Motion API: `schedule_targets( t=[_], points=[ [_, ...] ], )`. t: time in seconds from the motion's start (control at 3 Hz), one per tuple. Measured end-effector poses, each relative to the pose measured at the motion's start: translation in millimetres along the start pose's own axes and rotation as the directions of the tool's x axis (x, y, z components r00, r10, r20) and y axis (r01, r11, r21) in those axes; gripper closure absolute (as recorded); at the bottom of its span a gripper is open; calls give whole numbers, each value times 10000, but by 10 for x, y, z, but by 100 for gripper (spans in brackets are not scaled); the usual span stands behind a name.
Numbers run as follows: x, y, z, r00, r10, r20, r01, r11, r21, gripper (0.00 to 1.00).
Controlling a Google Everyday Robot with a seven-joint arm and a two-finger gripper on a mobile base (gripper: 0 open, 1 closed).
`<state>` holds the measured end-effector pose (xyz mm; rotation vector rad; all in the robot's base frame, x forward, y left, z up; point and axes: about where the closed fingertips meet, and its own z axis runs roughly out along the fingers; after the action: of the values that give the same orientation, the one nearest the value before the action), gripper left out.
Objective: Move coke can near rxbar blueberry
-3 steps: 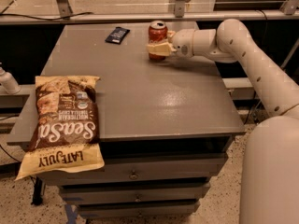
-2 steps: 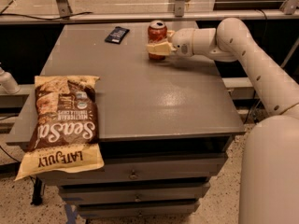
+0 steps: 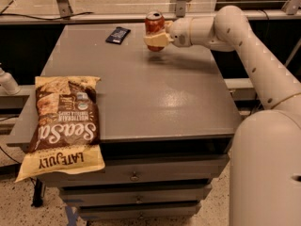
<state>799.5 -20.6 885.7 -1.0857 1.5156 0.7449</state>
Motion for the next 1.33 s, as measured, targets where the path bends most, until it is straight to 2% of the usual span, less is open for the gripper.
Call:
schedule_targets(
  t=[0.33, 0.67, 1.0, 1.33],
  points=[
    [-326, -27, -11, 9918, -1067, -697, 1079, 9941, 125, 100],
    [-468, -39, -104, 9760, -1725, -1328, 1781, 9835, 311, 100],
    [-444, -126, -33, 9736, -1806, -1398, 1911, 9794, 658, 100],
    [-401, -304, 102, 9851, -1382, -1020, 1517, 9785, 1394, 100]
  ],
)
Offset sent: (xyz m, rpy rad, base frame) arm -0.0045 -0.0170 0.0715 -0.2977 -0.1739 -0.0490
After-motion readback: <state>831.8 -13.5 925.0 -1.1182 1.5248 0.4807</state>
